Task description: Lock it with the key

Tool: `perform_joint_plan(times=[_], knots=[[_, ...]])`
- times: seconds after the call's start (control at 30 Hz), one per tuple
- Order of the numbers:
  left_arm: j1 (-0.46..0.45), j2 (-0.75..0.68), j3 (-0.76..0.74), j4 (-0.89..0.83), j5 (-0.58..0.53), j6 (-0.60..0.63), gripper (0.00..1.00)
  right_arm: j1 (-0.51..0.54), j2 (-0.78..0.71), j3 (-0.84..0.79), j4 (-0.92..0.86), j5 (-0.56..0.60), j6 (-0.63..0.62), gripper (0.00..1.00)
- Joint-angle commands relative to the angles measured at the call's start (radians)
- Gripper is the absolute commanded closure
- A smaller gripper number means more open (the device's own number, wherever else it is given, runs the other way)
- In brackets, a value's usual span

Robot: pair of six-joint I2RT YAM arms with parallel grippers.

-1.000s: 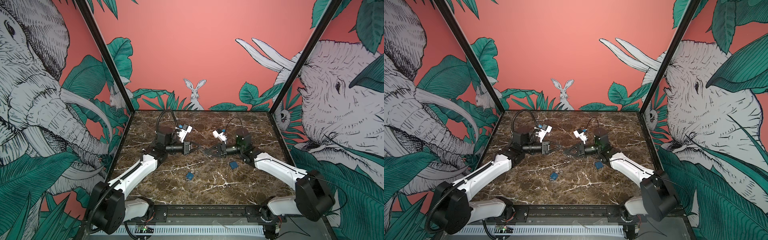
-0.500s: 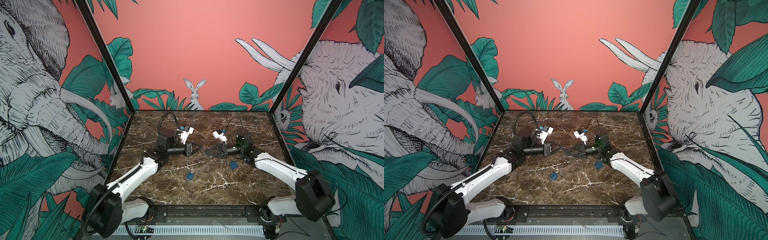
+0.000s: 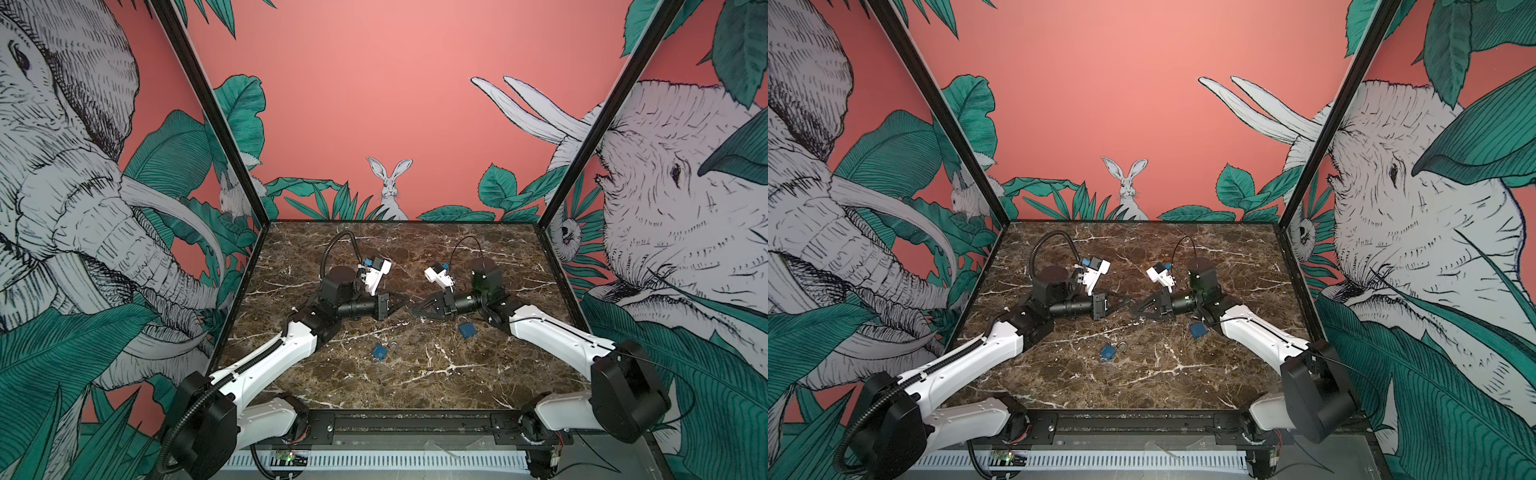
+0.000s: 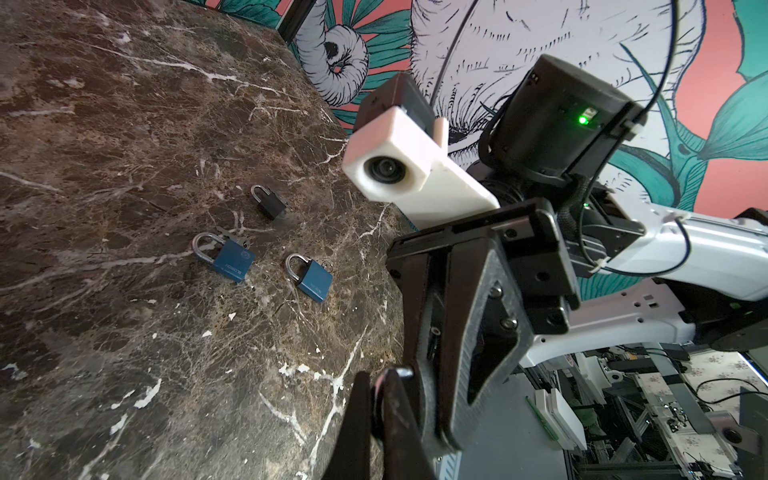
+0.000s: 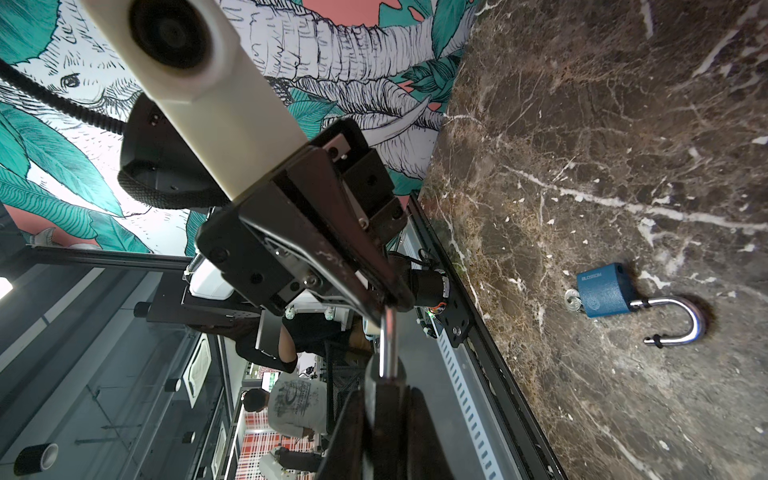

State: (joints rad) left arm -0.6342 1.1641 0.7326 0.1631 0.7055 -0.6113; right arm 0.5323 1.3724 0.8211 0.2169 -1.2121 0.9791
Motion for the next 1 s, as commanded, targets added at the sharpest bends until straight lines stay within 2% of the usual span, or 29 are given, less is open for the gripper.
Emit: perform_joint_plan(times=[0.0, 0.13, 0.27, 0.33, 0.47, 0.57, 0.63, 0.8, 0.97], knots=[[-0.116, 0.002, -0.049, -0.151, 0.165, 0.000, 1.00, 0.025, -0.039, 0.088, 0.214, 0.079, -0.127, 1.00], [-0.076, -0.015, -0.015, -0.165, 0.129, 0.015, 1.00, 0.027, -0.052, 0.093, 0.032, 0.108, -0.268, 1.00], [0.030, 0.000, 0.019, -0.137, 0.190, -0.015, 1.00, 0.055, -0.056, 0.148, -0.302, 0.195, -0.521, 1.00], [0.060, 0.011, 0.039, -0.133, 0.221, -0.020, 1.00, 0.078, -0.052, 0.172, -0.404, 0.234, -0.592, 1.00], [0.080, 0.027, 0.084, -0.139, 0.259, -0.018, 1.00, 0.089, -0.049, 0.171, -0.433, 0.252, -0.614, 1.00], [0.086, 0.031, 0.100, -0.137, 0.273, -0.023, 0.89, 0.090, -0.051, 0.173, -0.434, 0.254, -0.617, 1.00], [0.090, 0.031, 0.105, -0.132, 0.278, -0.026, 0.85, 0.090, -0.049, 0.175, -0.436, 0.254, -0.620, 1.00], [0.091, 0.031, 0.107, -0.116, 0.293, -0.039, 0.80, 0.090, -0.044, 0.183, -0.449, 0.255, -0.629, 1.00], [0.091, 0.033, 0.101, -0.117, 0.314, -0.038, 0.79, 0.090, -0.044, 0.188, -0.446, 0.257, -0.626, 1.00]])
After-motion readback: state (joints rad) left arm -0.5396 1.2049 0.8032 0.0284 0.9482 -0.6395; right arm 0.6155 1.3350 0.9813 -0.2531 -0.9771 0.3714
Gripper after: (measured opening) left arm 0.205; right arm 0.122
